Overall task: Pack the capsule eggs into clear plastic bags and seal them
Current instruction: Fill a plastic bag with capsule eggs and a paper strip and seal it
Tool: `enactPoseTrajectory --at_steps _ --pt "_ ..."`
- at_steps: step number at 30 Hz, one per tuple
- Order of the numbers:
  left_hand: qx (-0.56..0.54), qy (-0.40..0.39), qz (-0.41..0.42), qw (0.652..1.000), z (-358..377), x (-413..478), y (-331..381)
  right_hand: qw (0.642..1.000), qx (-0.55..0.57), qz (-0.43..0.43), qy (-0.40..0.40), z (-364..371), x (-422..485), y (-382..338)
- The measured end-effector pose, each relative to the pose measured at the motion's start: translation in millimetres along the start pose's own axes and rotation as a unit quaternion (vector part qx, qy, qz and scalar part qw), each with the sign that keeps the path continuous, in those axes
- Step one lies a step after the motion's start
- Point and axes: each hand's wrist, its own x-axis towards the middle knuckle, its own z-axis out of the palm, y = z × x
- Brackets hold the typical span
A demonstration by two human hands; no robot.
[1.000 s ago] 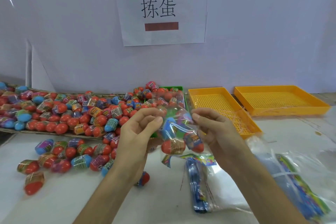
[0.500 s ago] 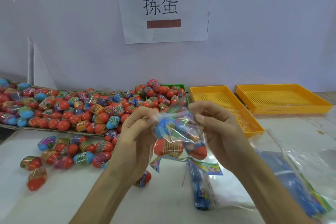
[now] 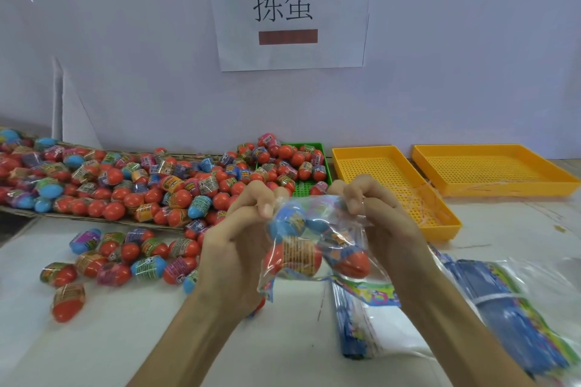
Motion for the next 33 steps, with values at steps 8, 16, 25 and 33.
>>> enactPoseTrajectory --at_steps 8,16,25,33 --pt "0.027 0.075 0.01 0.997 6 8 1 0.998 -0.054 -0.045 0.003 2 -3 7" --pt "0.028 -0.016 0.018 0.999 6 6 1 0.993 -0.109 -0.027 0.037 6 -2 5" --pt "-0.101 0.037 -0.082 0.991 14 6 6 0.995 0.032 0.027 0.095 19 3 5" --pt "-0.003 0.123 -0.005 0.992 3 11 0 0.962 -0.249 -0.005 0.11 -5 1 11"
